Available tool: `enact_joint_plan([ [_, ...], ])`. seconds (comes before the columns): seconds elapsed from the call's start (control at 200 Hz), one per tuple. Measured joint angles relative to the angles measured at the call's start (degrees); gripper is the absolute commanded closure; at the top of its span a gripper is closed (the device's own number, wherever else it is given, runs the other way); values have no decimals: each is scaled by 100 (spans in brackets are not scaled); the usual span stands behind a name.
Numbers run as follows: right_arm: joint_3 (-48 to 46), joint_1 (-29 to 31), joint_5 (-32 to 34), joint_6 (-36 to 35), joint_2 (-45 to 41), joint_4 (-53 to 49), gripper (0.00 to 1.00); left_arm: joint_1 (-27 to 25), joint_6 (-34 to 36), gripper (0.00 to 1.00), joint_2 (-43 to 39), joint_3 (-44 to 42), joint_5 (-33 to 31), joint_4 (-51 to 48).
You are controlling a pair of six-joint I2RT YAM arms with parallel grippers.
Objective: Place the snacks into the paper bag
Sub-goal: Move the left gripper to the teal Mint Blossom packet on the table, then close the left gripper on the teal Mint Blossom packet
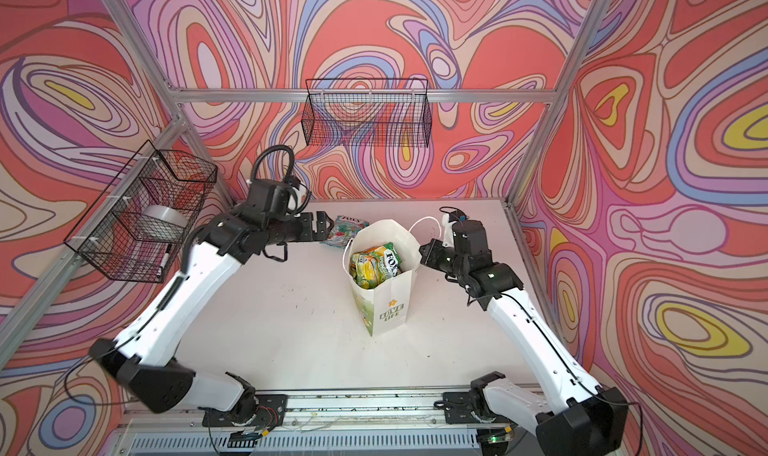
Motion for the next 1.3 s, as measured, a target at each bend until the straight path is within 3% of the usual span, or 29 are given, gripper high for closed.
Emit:
enact_joint_plan([
  [0.155,2,0,39,-15,-31,-52,100,236,4,0,1532,555,219,44],
  [0.416,2,0,46,-22,-122,-186,100,494,407,0,4310,3268,299,-330],
  [0.541,0,0,46,-44,-131,-197,100,481,675,0,5224,4201,181,-623],
  [0.992,-22,0,39,-59,-168,-208,100,474,1040,3,5949,4417,-229,-734],
  [1.157,-26,0,39,-59,-175,-208,100,476,1047,14,6085,4454,-374,-675],
  [1.297,-33,0,42,-59,-190,-219,100,505,1023,33,6179,4590,-393,-651],
])
